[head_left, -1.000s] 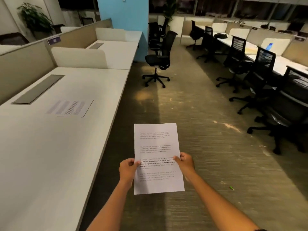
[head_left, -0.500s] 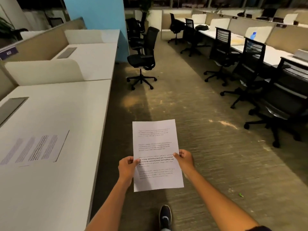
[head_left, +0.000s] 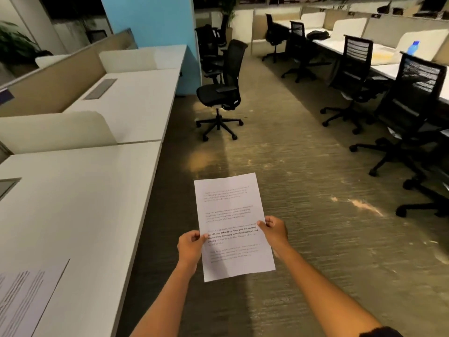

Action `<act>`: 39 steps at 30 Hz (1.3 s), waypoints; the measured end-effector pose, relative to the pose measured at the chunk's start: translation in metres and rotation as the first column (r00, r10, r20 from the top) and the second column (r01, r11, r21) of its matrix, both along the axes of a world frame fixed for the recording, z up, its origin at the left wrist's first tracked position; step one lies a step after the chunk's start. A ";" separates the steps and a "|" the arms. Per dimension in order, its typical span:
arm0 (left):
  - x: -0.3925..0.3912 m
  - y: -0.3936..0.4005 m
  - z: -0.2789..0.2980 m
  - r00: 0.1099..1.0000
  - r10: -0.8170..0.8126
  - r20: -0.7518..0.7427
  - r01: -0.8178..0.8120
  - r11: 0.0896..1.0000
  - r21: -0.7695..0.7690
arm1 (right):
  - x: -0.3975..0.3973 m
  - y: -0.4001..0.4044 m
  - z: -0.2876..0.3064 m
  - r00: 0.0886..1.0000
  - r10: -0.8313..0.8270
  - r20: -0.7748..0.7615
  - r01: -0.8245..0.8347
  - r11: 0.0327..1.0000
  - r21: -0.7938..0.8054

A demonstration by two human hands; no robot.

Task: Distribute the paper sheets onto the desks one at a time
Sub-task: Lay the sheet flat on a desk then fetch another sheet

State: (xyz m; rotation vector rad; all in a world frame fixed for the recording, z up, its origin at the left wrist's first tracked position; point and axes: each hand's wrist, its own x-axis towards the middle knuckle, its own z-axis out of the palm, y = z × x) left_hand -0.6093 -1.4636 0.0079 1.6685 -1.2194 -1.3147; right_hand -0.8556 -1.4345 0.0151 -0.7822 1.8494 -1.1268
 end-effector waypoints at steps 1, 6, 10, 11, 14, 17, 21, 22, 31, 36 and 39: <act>-0.007 -0.016 -0.001 1.000 -0.003 -0.001 0.003 1.000 0.000 | -0.007 -0.015 0.001 1.000 0.001 0.004 -0.001 1.000 0.001; -0.039 -0.099 -0.014 1.000 -0.002 -0.003 0.002 1.000 0.019 | -0.034 -0.090 -0.007 1.000 -0.021 0.011 0.021 1.000 0.017; -0.062 -0.174 -0.018 1.000 -0.014 -0.025 0.014 1.000 0.014 | -0.052 -0.161 -0.012 0.998 -0.041 0.039 0.040 0.999 0.021; -0.067 -0.198 -0.021 1.000 -0.019 -0.024 0.020 1.000 0.013 | -0.057 -0.183 -0.012 0.998 -0.046 0.039 0.045 0.999 0.017; -0.078 -0.274 -0.026 0.999 -0.039 -0.013 0.039 0.999 0.007 | -0.070 -0.251 -0.010 0.997 -0.059 0.041 0.059 0.998 0.007; -0.092 -0.352 -0.018 0.998 -0.063 -0.014 0.063 0.998 -0.007 | -0.084 -0.321 -0.003 0.997 -0.068 0.032 0.068 0.998 0.013; -0.107 -0.450 -0.001 0.996 -0.090 -0.021 0.089 0.995 -0.041 | -0.098 -0.409 0.009 0.996 -0.092 0.014 0.092 0.996 -0.005; -0.110 -0.467 0.003 0.996 -0.086 -0.027 0.084 0.995 -0.051 | -0.099 -0.425 0.014 0.994 -0.109 0.018 0.109 0.994 -0.012; -0.125 -0.625 0.001 0.996 -0.009 -0.084 0.008 1.000 -0.007 | -0.111 -0.591 0.008 0.993 -0.066 0.094 0.069 0.997 -0.027; -0.132 -0.723 -0.006 0.995 0.063 -0.075 -0.062 0.998 0.009 | -0.129 -0.711 -0.012 0.994 0.019 0.108 -0.015 0.999 -0.035; -0.138 -0.783 -0.001 0.991 0.125 -0.057 -0.124 0.992 0.019 | -0.138 -0.787 -0.011 0.991 0.085 0.107 -0.082 0.996 -0.033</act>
